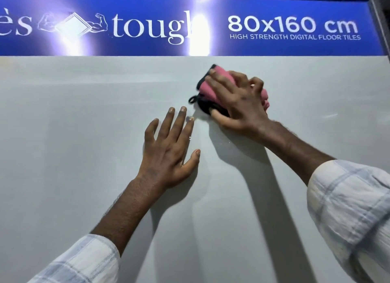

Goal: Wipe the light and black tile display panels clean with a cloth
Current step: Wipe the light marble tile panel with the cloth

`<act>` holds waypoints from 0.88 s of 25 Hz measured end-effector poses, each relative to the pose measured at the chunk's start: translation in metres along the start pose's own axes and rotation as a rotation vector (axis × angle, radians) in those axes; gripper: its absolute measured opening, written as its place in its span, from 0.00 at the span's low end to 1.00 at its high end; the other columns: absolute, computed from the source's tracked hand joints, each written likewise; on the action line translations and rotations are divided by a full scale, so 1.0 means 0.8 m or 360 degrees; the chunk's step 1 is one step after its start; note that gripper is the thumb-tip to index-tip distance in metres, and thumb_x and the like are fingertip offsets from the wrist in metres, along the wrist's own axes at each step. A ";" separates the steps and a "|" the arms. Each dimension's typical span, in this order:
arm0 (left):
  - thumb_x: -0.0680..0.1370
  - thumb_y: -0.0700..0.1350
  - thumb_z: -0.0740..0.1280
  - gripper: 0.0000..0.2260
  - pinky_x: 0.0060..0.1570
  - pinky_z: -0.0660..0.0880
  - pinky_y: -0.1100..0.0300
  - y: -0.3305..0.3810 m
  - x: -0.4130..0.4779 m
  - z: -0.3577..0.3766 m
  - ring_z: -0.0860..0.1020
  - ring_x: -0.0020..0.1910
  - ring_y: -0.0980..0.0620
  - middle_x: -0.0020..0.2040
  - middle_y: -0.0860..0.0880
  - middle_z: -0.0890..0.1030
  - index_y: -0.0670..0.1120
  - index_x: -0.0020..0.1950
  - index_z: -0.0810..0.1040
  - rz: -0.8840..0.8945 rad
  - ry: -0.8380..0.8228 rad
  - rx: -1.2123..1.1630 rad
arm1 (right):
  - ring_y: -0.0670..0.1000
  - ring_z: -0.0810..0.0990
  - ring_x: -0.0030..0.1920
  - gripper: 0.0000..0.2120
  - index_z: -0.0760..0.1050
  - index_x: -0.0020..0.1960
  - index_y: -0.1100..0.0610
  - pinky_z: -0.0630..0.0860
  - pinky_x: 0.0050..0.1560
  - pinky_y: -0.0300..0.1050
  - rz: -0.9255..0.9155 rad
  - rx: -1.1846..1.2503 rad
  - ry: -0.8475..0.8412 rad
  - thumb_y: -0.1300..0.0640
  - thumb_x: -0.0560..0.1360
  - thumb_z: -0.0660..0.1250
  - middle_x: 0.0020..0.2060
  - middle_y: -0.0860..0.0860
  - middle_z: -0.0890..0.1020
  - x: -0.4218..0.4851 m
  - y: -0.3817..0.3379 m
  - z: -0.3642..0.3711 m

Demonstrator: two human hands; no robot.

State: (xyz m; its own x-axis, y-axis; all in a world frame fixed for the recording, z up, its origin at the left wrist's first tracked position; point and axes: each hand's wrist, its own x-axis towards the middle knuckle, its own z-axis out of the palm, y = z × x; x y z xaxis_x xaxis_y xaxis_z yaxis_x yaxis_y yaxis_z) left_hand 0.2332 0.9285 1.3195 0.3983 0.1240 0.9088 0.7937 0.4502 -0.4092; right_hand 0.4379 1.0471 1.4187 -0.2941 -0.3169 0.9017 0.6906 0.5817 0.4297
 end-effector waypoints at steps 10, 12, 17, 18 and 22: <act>0.81 0.60 0.56 0.33 0.76 0.58 0.38 -0.001 -0.001 0.001 0.59 0.83 0.40 0.83 0.41 0.62 0.42 0.81 0.66 0.0020 0.0028 -0.0016 | 0.57 0.67 0.73 0.36 0.63 0.80 0.48 0.60 0.58 0.58 -0.0169 0.0047 -0.0034 0.36 0.75 0.57 0.79 0.45 0.65 0.060 -0.008 0.002; 0.81 0.60 0.56 0.33 0.76 0.59 0.38 0.000 -0.003 0.001 0.59 0.83 0.40 0.83 0.41 0.61 0.42 0.81 0.66 0.0012 0.0023 -0.0052 | 0.56 0.68 0.72 0.35 0.62 0.80 0.45 0.59 0.57 0.58 -0.0004 0.0068 0.0003 0.36 0.75 0.58 0.80 0.44 0.64 0.058 0.034 -0.003; 0.80 0.60 0.56 0.33 0.75 0.59 0.38 0.002 -0.002 0.001 0.59 0.83 0.40 0.83 0.41 0.61 0.42 0.80 0.68 -0.0001 0.0017 -0.0064 | 0.59 0.68 0.71 0.35 0.62 0.81 0.49 0.59 0.57 0.56 0.0168 -0.0042 -0.0016 0.37 0.76 0.56 0.80 0.46 0.64 0.054 0.010 0.002; 0.80 0.60 0.56 0.33 0.75 0.59 0.37 0.000 -0.002 0.001 0.59 0.83 0.39 0.83 0.41 0.61 0.42 0.80 0.68 0.0007 0.0018 -0.0071 | 0.58 0.68 0.72 0.35 0.62 0.81 0.48 0.59 0.56 0.56 -0.0051 -0.0047 -0.0044 0.38 0.76 0.57 0.80 0.46 0.64 0.050 0.017 0.000; 0.79 0.59 0.58 0.32 0.76 0.57 0.36 0.023 -0.006 -0.015 0.58 0.83 0.41 0.84 0.42 0.58 0.43 0.79 0.70 0.0032 0.0026 -0.0155 | 0.56 0.68 0.71 0.34 0.61 0.81 0.45 0.57 0.57 0.53 0.0374 0.0039 0.0037 0.37 0.77 0.59 0.80 0.44 0.63 0.032 0.089 -0.010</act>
State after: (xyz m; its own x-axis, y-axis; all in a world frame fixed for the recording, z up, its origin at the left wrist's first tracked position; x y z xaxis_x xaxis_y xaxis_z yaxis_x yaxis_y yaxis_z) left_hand 0.2513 0.9254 1.3071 0.4213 0.1174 0.8993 0.8262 0.3593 -0.4340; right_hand 0.4848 1.0746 1.4720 -0.1116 -0.1876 0.9759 0.7222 0.6592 0.2093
